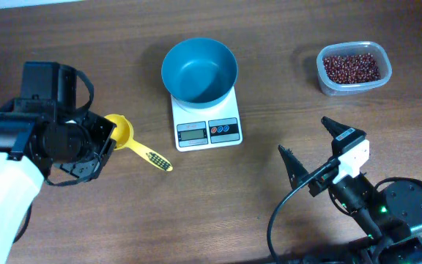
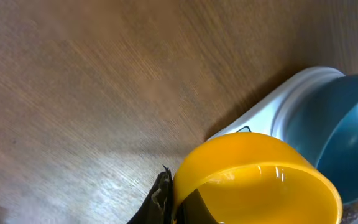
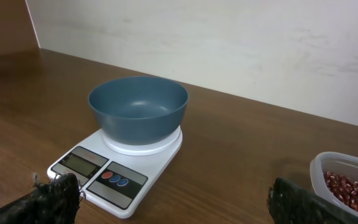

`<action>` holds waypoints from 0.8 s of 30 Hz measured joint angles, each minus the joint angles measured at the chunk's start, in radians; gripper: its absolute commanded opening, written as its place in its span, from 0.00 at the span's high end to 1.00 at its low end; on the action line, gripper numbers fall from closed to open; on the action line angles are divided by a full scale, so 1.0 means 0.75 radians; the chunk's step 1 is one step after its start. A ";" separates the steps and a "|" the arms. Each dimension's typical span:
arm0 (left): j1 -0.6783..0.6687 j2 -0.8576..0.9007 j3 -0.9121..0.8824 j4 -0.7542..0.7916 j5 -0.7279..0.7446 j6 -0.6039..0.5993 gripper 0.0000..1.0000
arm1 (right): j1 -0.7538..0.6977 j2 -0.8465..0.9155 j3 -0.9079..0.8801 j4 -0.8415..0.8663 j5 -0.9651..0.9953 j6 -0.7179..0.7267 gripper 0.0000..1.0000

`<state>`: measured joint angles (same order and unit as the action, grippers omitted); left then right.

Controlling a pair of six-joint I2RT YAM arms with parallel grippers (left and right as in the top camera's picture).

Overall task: Scoop item into bowl and weigh 50g on scale
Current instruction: 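Close the left gripper on the yellow scoop's cup rim, then lift and rotate the yellow scoop with the left gripper toward the right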

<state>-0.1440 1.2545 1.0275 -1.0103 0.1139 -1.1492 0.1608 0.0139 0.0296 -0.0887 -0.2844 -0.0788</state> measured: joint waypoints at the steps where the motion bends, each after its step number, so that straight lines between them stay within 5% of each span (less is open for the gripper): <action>1: 0.000 0.000 0.001 -0.024 -0.004 -0.038 1.00 | 0.000 0.000 0.000 0.001 0.000 0.001 0.01; 9: 0.000 -0.001 0.002 -0.192 -0.014 -0.371 1.00 | 0.000 0.000 0.000 0.001 0.000 -0.001 0.01; 24: 0.000 -0.001 0.002 -0.265 0.134 -0.399 1.00 | 0.000 0.000 0.000 0.001 0.000 0.000 0.01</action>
<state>-0.1440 1.2537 1.0286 -1.2091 0.2142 -1.4487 0.1608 0.0139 0.0296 -0.0883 -0.2844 -0.0788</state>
